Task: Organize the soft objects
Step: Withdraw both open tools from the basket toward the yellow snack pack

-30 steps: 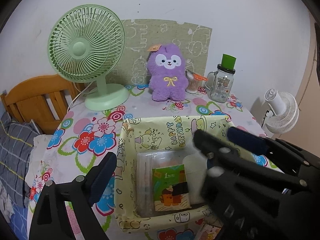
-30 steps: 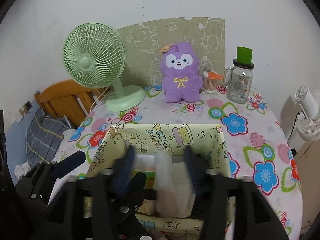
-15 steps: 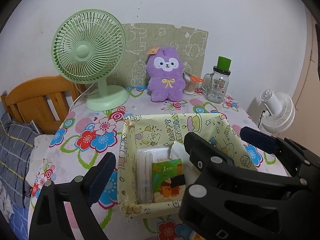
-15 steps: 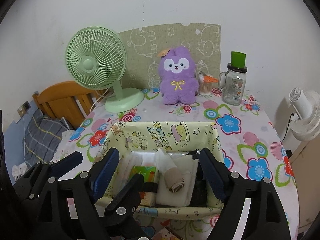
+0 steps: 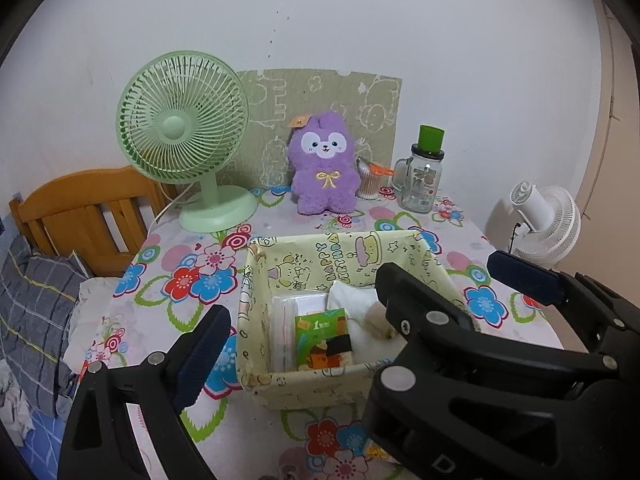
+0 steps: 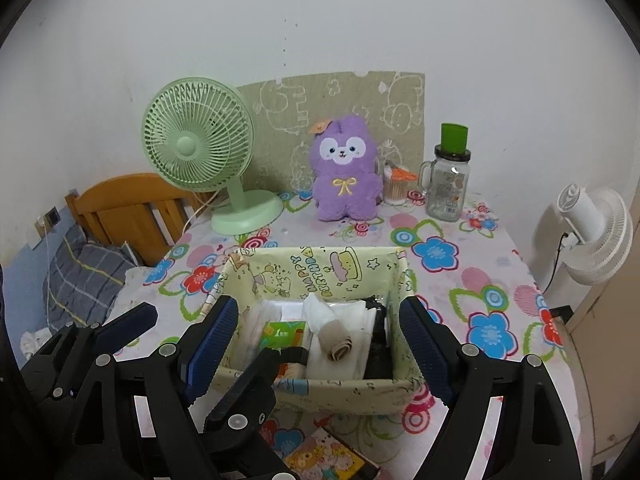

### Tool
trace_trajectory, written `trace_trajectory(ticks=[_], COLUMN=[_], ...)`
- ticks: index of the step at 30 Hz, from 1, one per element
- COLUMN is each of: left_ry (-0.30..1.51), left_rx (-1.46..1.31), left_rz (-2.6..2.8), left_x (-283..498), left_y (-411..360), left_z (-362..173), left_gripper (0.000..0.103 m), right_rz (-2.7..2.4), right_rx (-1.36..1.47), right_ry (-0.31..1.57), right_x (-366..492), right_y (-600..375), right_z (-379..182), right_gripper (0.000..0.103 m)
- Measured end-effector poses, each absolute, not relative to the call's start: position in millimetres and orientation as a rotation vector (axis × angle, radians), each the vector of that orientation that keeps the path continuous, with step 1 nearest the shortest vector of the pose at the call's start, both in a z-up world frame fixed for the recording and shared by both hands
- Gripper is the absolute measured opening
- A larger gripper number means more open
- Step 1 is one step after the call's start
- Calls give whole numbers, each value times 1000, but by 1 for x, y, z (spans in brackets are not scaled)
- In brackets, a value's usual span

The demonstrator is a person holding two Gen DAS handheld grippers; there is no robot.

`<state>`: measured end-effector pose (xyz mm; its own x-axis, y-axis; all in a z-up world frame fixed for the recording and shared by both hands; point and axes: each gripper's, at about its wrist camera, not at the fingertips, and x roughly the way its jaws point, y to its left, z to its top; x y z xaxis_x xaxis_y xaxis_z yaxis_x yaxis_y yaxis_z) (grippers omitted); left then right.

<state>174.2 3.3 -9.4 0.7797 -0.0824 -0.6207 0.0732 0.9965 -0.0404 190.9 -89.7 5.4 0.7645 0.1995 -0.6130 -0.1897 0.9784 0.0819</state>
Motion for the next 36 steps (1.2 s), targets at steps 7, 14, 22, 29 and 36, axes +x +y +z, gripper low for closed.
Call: trace_trajectory(ticks=[7,14,22,29,36], left_ry=[646,633,620,617,615], left_rx=[-7,-2,3,-2,-7], left_rz=[-81,-91,-97,-99,-108], left_x=[153,133,110,93,79], left_y=[-4,-10,-17,-20,-21], left_z=[1,7,10,8,2], left_gripper=[99,99,99,99,99], right_rz=[202,196,192,190,183], right_rx=[9,6,4,-3,-11], right_ry=[641,627,615,611,608], right_x=[169,148,126,108,93], right_y=[-95,-101,-108,-110,-112], right_z=[17,24,27,25,22], right_gripper=[85,85,85,85,85])
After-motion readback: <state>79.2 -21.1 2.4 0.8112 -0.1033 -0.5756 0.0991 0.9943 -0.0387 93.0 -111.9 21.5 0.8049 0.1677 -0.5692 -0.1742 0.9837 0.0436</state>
